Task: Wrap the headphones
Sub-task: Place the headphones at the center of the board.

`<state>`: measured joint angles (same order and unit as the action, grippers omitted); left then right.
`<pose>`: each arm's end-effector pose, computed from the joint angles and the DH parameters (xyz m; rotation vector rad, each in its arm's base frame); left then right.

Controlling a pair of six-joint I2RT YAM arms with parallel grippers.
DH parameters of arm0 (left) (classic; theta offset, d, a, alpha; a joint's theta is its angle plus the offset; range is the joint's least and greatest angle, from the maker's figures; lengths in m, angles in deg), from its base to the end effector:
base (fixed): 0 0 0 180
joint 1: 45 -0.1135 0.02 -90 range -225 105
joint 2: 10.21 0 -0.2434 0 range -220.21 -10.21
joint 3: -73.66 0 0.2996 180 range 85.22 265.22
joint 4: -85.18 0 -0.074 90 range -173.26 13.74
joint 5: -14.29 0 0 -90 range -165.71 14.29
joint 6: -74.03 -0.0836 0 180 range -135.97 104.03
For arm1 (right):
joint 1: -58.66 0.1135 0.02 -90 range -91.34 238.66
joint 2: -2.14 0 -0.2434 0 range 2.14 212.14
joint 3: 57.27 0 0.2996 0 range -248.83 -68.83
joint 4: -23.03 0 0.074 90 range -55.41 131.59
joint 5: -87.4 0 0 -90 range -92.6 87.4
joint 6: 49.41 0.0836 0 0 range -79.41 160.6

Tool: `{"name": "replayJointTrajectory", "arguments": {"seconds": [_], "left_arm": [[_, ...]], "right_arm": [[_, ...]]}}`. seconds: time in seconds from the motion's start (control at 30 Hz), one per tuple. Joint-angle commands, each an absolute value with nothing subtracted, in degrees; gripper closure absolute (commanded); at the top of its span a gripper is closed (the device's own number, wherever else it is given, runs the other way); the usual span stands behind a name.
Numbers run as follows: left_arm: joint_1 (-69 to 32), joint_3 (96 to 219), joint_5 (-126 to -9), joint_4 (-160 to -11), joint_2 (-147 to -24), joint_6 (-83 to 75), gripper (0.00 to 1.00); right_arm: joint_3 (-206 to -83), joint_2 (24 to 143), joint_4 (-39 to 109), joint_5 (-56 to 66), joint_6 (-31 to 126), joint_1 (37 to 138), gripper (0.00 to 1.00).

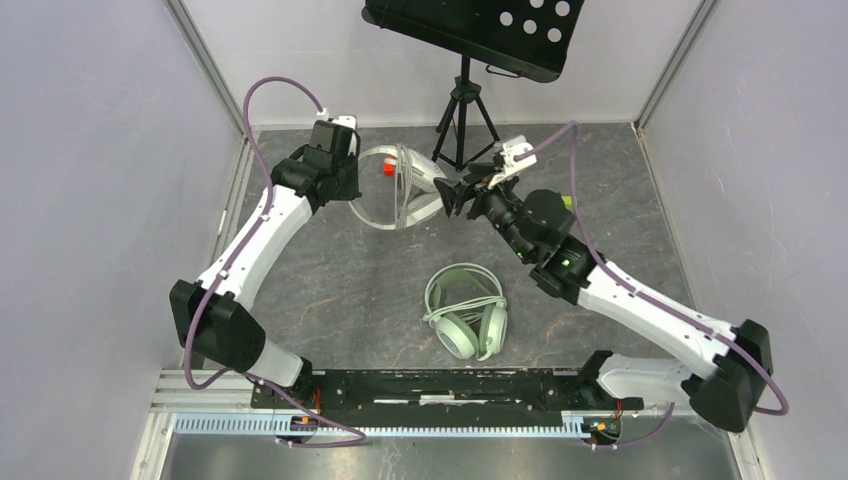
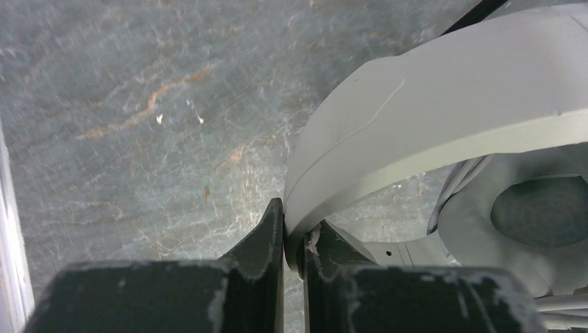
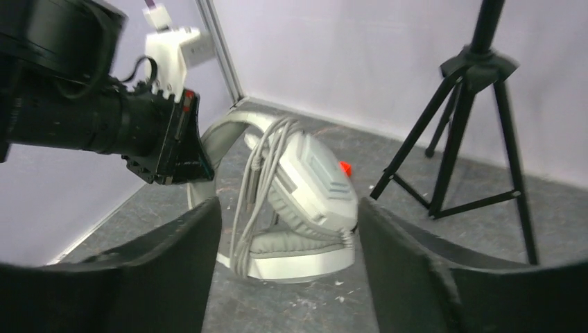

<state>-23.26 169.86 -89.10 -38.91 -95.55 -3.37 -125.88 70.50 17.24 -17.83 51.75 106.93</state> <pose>0.3826 -0.1317 0.3026 0.0728 2.3292 -0.0232 0.2718 0.2717 0.3573 -0.2636 1.4791 0.6461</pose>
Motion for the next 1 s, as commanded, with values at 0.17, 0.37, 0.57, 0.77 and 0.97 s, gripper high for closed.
{"name": "replayJointTrajectory", "arguments": {"seconds": [0.17, 0.37, 0.57, 0.77, 0.97], "left_arm": [[-32.11, 160.7, -79.43, -44.18, -96.79, 2.39, 0.98], [-37.73, 155.36, -70.9, -49.56, -100.57, 6.06, 0.98], [-40.57, 154.5, -69.68, -50.24, -105.22, 6.7, 0.93], [-42.12, 155.29, -68.68, -50.69, -107.66, 7.06, 0.85], [-43.39, 157.29, -68.68, -49.37, -110.13, 6.01, 0.8]], "right_arm": [[-118.81, 59.06, 19.57, -15.78, 50.95, 106.78, 0.02], [-117.44, 54.99, 22.11, -14.37, 50.73, 106.85, 0.02], [-116.04, 52.25, 22.46, -14.88, 50.28, 106.83, 0.02], [-115.76, 51.55, 22.48, -15.37, 49.9, 106.83, 0.02], [-115.96, 52.49, 22.24, -15.44, 49.34, 106.83, 0.02]]}}
